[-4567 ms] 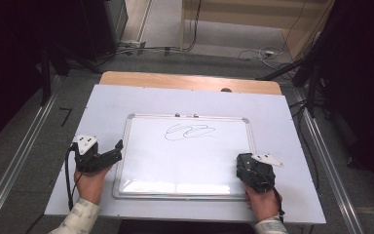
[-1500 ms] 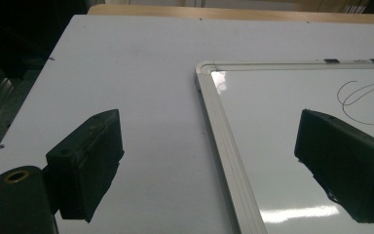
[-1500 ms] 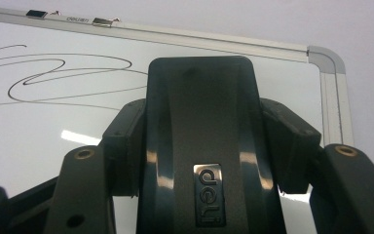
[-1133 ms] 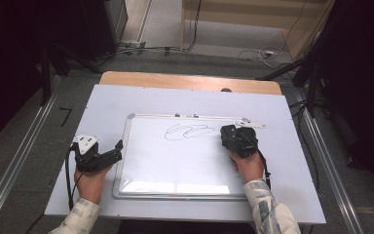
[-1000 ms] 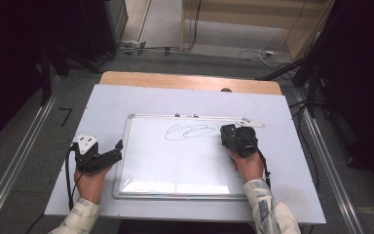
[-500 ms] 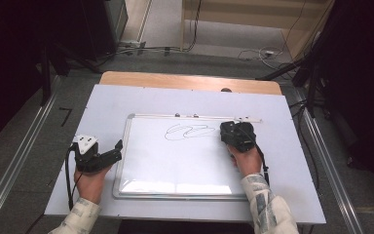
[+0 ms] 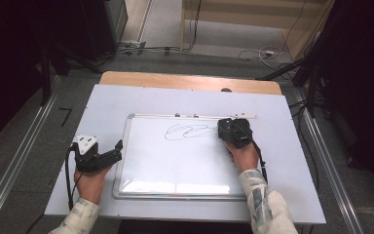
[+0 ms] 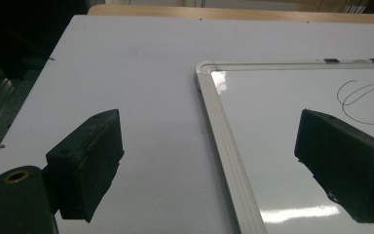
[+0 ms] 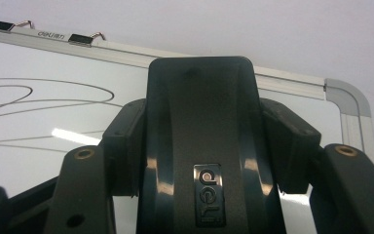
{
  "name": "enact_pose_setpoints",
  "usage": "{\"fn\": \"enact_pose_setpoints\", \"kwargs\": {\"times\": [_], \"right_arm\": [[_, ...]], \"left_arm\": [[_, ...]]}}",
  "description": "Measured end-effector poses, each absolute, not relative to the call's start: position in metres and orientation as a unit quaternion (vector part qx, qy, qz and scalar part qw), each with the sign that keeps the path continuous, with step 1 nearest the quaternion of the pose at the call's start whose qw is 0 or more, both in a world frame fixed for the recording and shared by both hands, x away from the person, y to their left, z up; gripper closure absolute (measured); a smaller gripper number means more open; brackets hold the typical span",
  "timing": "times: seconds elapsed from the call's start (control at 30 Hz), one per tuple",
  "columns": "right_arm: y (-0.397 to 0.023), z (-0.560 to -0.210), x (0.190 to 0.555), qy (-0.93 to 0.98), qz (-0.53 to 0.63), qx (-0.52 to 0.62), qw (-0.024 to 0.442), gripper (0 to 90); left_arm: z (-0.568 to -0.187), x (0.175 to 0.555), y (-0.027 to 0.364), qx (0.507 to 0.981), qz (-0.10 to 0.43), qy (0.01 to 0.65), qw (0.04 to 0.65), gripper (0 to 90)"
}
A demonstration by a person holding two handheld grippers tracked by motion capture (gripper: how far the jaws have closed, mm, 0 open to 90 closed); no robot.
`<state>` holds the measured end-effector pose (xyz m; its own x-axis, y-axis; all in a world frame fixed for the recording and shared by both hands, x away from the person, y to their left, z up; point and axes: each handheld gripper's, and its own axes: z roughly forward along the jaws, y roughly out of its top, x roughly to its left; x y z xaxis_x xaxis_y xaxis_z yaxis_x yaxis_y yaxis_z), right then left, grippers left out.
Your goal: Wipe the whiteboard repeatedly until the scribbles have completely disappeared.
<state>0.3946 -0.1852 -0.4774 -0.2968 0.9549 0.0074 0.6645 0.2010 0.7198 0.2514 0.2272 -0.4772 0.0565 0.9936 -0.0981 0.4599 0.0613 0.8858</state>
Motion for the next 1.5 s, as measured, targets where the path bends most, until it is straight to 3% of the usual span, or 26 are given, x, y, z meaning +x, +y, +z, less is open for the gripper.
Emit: {"fn": "enact_pose_setpoints", "kwargs": {"times": [1.5], "right_arm": [[-0.1801,-0.4819,0.4054,0.764,0.284,0.543,0.203,38.9]], "left_arm": [[-0.477,0.2515,0.2268,0.602,0.327,0.603,0.409,10.9]]}}
